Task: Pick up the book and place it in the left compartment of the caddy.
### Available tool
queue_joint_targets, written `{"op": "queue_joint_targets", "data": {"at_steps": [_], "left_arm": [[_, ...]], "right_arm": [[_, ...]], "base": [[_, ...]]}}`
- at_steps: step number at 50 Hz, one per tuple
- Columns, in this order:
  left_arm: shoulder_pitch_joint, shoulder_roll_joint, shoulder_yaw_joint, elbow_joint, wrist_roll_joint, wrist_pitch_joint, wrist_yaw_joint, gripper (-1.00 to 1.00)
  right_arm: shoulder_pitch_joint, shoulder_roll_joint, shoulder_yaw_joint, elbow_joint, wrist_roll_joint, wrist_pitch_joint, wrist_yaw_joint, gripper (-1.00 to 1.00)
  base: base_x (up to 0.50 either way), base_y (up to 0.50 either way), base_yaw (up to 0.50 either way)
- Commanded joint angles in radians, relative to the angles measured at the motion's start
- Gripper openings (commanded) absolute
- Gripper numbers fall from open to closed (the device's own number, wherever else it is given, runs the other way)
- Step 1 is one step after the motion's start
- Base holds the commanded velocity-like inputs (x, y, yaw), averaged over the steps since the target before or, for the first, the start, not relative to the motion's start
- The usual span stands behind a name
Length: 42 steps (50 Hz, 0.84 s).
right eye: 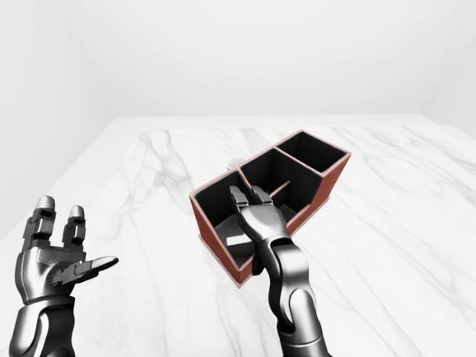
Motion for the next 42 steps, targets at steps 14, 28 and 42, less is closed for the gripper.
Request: {"op": "queue_joint_targets", "data": {"at_steps": [14, 28, 42], "left_arm": [[0.003, -0.003, -0.005, -0.024, 0.001, 0.013, 0.005, 1.00], [0.005, -0.007, -0.011, -0.034, 0.007, 0.018, 0.004, 1.00], [0.021, -0.014, -0.013, -0.055, 0.004, 0.023, -0.004, 1.00]], "right_arm": [[-0.019, 0.022, -0.012, -0.184, -0.061, 0.000, 0.000, 1.00], [-0.177, -0.357, 0.152, -0.509, 0.050, 0.000, 0.000, 1.00], [-0.243, -0.488, 0.120, -0.666, 0.103, 0.000, 0.000, 1.00]], "base": [[0.00, 0.00, 0.00], [0.00, 0.00, 0.00], [0.00, 0.00, 0.00]]}}
